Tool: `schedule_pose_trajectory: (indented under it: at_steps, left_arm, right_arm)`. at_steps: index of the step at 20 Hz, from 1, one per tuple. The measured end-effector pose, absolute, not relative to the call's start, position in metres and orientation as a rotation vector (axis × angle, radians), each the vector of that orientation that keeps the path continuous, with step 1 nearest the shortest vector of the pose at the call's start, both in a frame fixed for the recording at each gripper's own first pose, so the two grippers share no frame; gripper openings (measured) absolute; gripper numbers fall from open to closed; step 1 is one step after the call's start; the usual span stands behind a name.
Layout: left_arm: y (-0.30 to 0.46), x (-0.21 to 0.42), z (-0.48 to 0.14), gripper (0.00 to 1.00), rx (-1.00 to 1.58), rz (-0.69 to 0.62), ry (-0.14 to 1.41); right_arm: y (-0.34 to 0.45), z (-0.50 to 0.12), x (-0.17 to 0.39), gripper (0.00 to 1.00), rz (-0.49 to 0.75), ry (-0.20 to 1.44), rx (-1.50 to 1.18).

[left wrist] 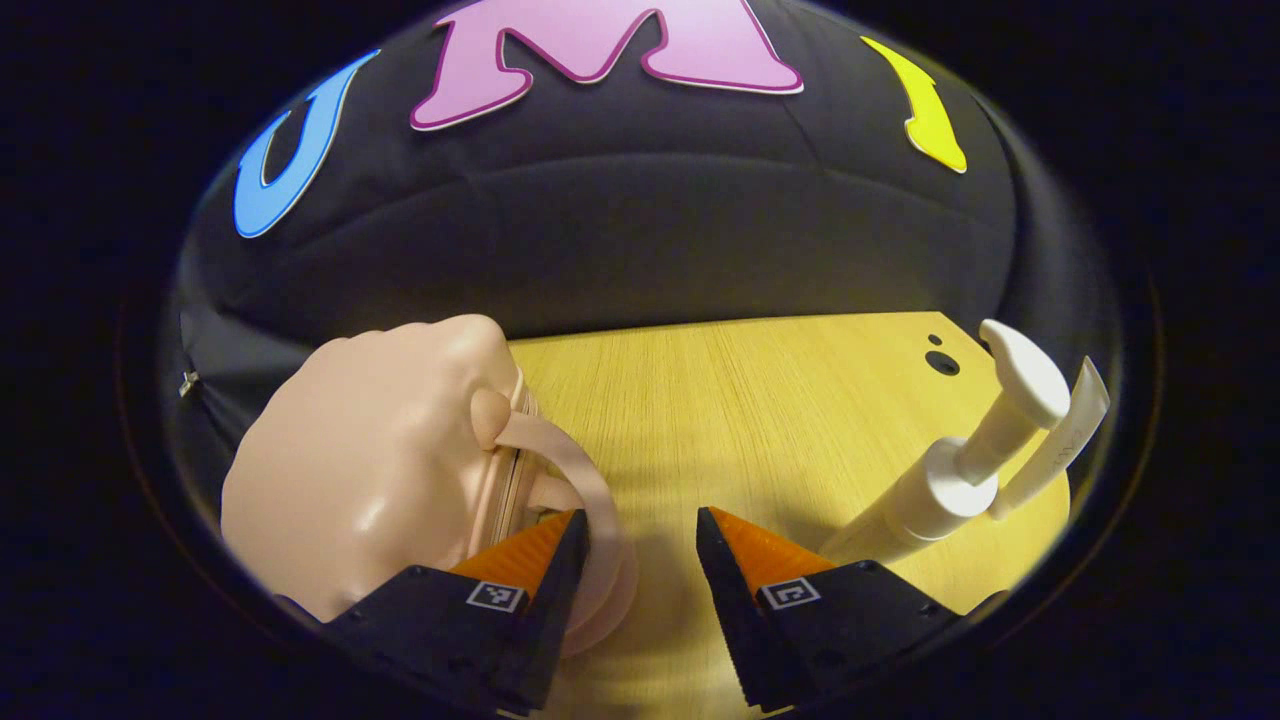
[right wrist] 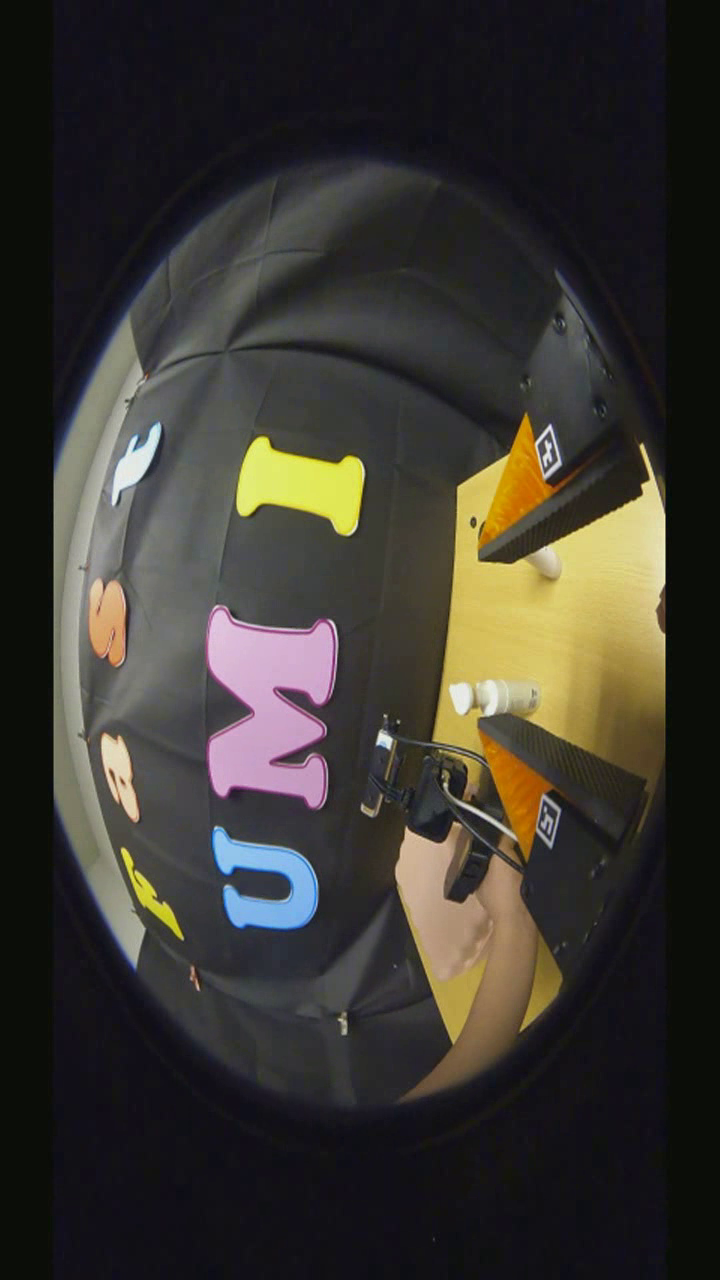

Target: First open the suitcase, pack the skin care products into it, and then close the suitcase.

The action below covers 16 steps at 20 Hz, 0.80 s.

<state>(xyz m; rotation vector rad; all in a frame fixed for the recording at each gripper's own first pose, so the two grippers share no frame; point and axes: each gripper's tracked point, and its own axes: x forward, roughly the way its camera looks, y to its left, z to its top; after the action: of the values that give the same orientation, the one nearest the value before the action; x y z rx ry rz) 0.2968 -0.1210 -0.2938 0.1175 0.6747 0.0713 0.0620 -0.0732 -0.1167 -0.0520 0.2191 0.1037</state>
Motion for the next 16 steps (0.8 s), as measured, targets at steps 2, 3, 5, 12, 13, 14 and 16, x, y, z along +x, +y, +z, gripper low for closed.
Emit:
schedule_pose_trajectory:
  at_steps: [2, 3, 5, 12, 13, 14, 16]
  left_arm:
    - [-0.116, 0.298, -0.304, 0.68, 0.153, 0.082, 0.719]
    - [-0.114, 0.301, -0.305, 0.62, 0.164, 0.084, 0.724]
    - [-0.105, 0.302, -0.307, 0.43, 0.172, 0.081, 0.746]
    - [-0.108, 0.294, -0.242, 0.16, -0.018, 0.017, 0.671]
    - [-0.107, 0.291, -0.223, 0.15, -0.056, 0.005, 0.652]
    - [-0.105, 0.287, -0.205, 0.15, -0.086, -0.003, 0.631]
    - [-0.086, 0.281, -0.162, 0.15, -0.087, -0.008, 0.591]
  right_arm:
    - [-0.080, -0.117, 0.062, 0.97, 0.080, 0.223, -0.044]
    - [-0.083, -0.117, 0.062, 0.97, 0.070, 0.225, -0.043]
    - [-0.089, -0.115, 0.060, 0.97, 0.051, 0.219, -0.045]
    - [-0.091, -0.107, 0.053, 0.97, 0.015, 0.206, -0.044]
    - [-0.091, -0.101, 0.053, 0.97, 0.011, 0.189, -0.054]
    - [-0.091, -0.098, 0.052, 0.97, 0.004, 0.180, -0.057]
    - [-0.086, -0.087, 0.051, 0.97, -0.005, 0.159, -0.056]
